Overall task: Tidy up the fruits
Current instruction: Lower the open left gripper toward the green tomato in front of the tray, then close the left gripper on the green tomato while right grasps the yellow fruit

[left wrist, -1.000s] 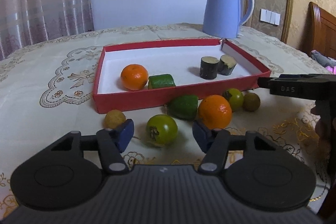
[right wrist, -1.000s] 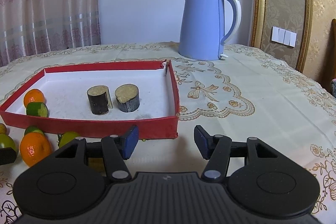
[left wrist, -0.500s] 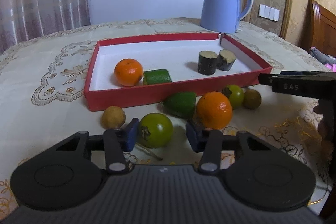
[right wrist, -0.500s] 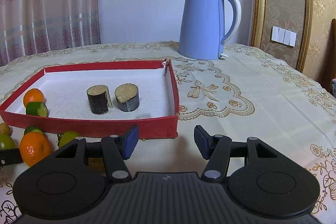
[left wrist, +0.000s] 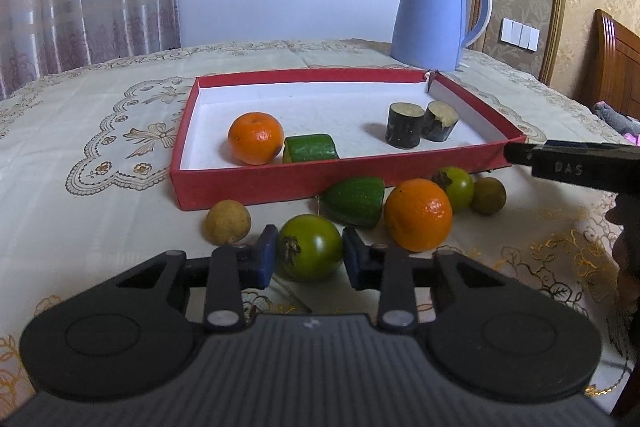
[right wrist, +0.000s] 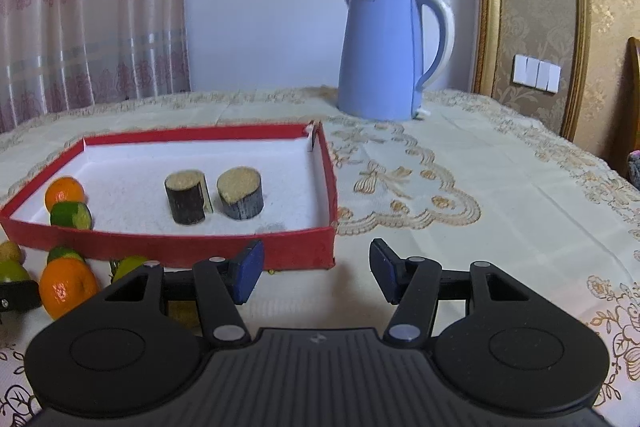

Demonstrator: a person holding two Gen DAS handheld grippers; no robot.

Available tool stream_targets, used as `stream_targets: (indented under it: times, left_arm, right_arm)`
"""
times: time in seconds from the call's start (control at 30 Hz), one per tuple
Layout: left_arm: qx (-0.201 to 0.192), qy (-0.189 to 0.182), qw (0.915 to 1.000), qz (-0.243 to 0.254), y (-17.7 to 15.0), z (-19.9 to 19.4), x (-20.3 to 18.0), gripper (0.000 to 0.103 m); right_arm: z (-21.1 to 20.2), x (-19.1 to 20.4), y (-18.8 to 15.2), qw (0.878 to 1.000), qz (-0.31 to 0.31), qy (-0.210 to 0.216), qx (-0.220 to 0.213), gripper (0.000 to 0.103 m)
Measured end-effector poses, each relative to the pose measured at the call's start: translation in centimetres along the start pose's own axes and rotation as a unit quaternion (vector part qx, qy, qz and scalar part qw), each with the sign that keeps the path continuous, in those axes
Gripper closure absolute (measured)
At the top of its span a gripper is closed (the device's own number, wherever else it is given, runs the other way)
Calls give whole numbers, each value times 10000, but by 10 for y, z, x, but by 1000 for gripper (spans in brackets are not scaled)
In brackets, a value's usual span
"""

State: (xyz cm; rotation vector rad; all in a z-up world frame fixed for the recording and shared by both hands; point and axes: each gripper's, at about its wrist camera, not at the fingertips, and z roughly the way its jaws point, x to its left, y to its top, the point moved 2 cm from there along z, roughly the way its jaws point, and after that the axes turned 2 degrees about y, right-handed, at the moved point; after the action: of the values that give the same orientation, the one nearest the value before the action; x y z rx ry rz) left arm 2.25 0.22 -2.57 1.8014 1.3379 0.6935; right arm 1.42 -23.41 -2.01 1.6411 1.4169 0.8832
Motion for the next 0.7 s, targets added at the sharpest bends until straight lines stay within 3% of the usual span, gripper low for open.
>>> stream_targets:
  times: [0.27,0.6,0.7]
  left_arm:
    - [35,-96,9999,-134,1,1,4,72]
    - [51,-130,9997,-189,1,2,6,72]
    - [51,-131,9997,-189,1,2,6,72]
  right_arm:
    - [-20,6,-9,9991,-347,212,76,45]
    - [-33,26,-8,9934,-496,1017,174,46]
    - [-29,30,-11,9921,-567,1088,246,46]
